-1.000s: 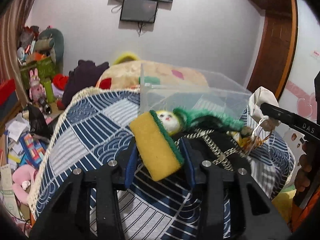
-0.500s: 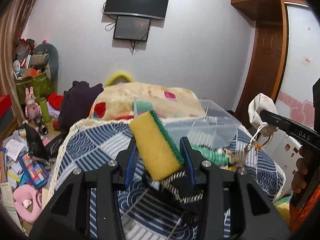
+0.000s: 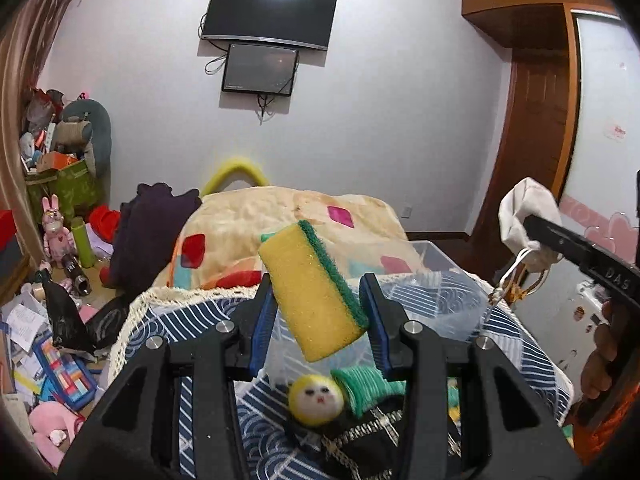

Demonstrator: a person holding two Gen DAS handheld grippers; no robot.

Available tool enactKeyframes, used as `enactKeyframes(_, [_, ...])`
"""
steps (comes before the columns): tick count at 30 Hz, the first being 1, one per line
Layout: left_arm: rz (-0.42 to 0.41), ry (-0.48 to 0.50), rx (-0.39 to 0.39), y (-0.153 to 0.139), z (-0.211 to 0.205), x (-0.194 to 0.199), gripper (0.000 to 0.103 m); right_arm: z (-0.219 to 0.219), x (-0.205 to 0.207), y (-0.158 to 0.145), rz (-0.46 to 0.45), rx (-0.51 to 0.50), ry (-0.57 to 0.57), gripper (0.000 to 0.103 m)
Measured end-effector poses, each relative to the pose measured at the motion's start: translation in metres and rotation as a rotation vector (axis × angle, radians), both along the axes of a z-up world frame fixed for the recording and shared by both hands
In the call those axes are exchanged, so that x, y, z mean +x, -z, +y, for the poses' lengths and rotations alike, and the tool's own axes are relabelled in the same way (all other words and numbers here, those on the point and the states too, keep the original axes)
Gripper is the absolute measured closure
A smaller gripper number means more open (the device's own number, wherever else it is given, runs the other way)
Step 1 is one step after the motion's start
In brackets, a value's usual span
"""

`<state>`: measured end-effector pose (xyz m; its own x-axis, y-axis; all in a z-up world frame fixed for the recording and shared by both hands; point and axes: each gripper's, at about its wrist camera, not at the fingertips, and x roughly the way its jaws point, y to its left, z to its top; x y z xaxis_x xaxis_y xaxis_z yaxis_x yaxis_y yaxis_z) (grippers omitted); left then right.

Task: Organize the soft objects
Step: 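Carry the pouch into the clear box with the right gripper while the left drops the sponge in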

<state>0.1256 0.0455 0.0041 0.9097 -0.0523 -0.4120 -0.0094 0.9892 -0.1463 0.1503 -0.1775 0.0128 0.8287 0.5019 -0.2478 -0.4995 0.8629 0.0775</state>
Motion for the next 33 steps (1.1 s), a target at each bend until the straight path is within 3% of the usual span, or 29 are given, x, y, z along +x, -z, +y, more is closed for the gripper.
enactKeyframes(11, [0.108, 0.005, 0.009, 0.022, -0.005, 0.049, 0.061, 0.026, 0.027, 0.007, 0.026, -0.053, 0.004, 0.078])
enactKeyframes(23, [0.227, 0.039, 0.046, 0.046, -0.012, 0.086, 0.061, 0.044, 0.062, 0.041, 0.164, -0.177, -0.023, 0.078])
enactKeyframes(33, [0.274, 0.063, 0.057, 0.055, -0.018, 0.095, 0.061, 0.054, 0.078, 0.053, 0.252, -0.269, -0.057, 0.076])
